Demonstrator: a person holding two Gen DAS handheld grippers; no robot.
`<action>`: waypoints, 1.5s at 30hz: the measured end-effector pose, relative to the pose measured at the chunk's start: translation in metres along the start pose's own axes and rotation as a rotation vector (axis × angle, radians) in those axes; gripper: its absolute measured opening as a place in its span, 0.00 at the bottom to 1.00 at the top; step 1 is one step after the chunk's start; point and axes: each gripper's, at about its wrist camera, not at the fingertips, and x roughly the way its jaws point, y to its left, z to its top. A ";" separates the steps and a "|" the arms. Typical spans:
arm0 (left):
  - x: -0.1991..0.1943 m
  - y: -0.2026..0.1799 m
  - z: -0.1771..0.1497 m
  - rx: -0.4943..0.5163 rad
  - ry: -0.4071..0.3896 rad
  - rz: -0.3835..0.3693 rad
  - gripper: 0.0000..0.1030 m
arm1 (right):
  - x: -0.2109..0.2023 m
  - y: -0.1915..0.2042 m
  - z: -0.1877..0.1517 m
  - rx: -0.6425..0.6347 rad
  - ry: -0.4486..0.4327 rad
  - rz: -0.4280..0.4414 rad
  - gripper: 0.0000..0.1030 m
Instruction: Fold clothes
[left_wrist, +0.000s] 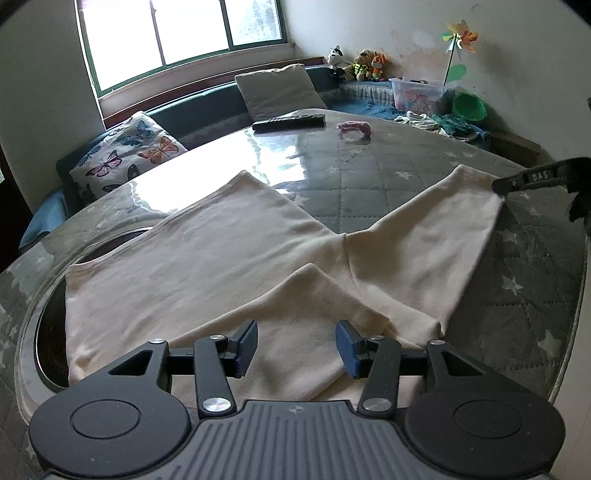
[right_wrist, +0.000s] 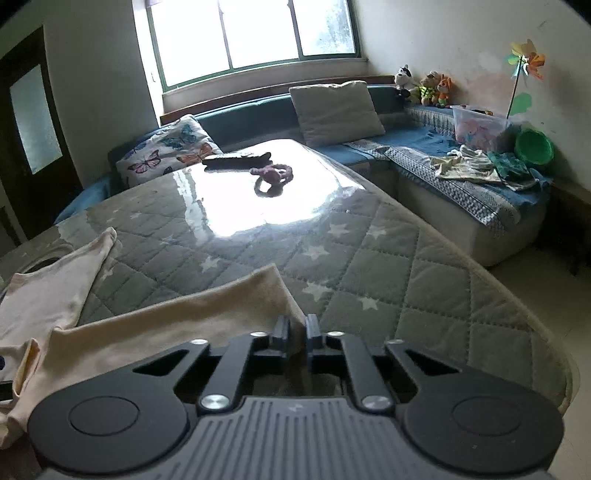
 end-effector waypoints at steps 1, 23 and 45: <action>0.000 -0.001 0.000 0.002 0.000 0.000 0.50 | -0.002 -0.001 0.004 -0.004 -0.012 -0.002 0.04; -0.038 0.044 -0.020 -0.090 -0.091 0.053 0.58 | -0.076 0.091 0.063 -0.207 -0.186 0.166 0.04; -0.101 0.142 -0.113 -0.359 -0.117 0.195 0.63 | -0.055 0.351 -0.016 -0.588 0.031 0.593 0.08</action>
